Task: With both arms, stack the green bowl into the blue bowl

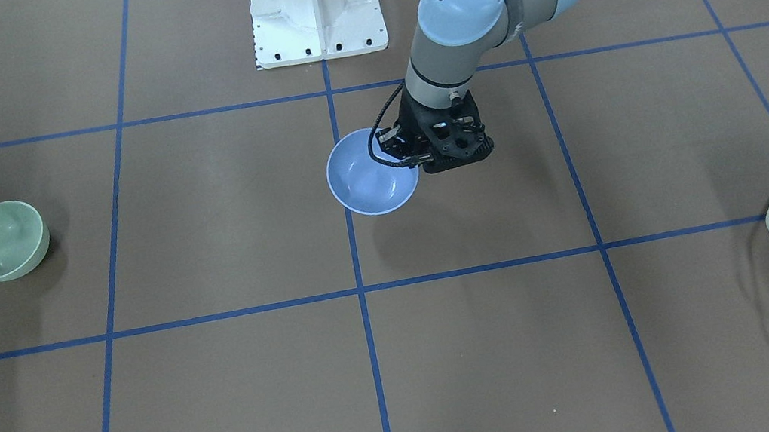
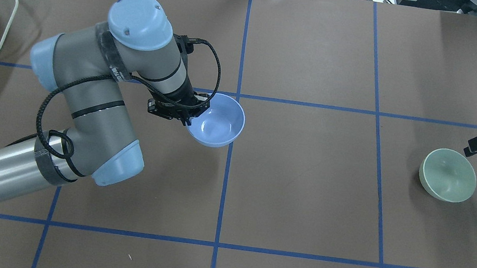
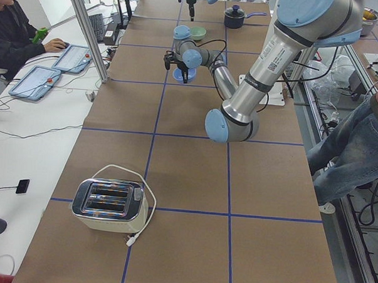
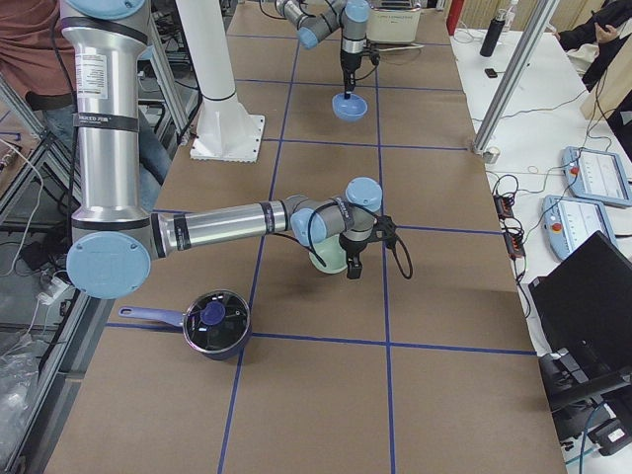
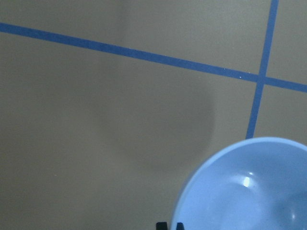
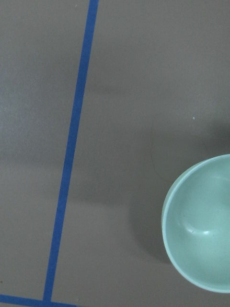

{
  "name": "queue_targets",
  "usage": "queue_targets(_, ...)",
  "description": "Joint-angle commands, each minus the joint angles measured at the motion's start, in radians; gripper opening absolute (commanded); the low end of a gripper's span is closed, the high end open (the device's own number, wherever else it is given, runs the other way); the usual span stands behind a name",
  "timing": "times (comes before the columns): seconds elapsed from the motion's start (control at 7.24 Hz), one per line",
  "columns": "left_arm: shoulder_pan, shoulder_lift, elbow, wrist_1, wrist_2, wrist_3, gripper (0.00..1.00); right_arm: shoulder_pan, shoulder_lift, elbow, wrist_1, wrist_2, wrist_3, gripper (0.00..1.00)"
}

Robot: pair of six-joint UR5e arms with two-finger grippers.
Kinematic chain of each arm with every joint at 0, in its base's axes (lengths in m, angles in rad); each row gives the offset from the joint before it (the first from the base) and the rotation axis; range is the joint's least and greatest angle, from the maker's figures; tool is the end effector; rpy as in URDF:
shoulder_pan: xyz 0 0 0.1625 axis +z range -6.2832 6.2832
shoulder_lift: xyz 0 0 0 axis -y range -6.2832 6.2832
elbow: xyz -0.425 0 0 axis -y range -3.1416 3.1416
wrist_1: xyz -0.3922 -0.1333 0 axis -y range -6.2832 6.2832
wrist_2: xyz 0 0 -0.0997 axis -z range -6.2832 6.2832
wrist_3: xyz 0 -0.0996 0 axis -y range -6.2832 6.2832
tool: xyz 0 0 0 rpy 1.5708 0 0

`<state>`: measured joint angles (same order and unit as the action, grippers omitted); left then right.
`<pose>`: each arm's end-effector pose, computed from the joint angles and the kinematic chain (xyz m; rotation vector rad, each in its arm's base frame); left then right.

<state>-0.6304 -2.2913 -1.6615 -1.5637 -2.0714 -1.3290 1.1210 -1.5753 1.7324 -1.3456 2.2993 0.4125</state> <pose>0.5010 -0.4714 0.1863 -0.0964 0.9125 -0.1598 -0.1595 -0.4845 0.5579 0.0311 -0.8066 -0.1745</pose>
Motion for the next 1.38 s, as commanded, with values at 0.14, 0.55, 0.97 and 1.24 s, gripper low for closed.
queue_targets(0.14,0.047,-0.025,0.078,-0.054,0.060,-0.027,0.00,-0.047,0.009,-0.004,0.022,-0.014,0.042,1.00)
queue_targets(0.55,0.067,-0.025,0.134,-0.125,0.077,-0.049,0.00,-0.064,-0.002,-0.017,0.029,-0.035,0.043,1.00)
queue_targets(0.97,0.080,-0.024,0.129,-0.127,0.085,-0.049,0.00,-0.064,-0.005,-0.017,0.040,-0.040,0.037,1.00)
queue_targets(1.24,0.080,-0.019,0.117,-0.127,0.082,-0.036,0.49,-0.064,-0.006,-0.017,0.045,-0.038,0.032,1.00)
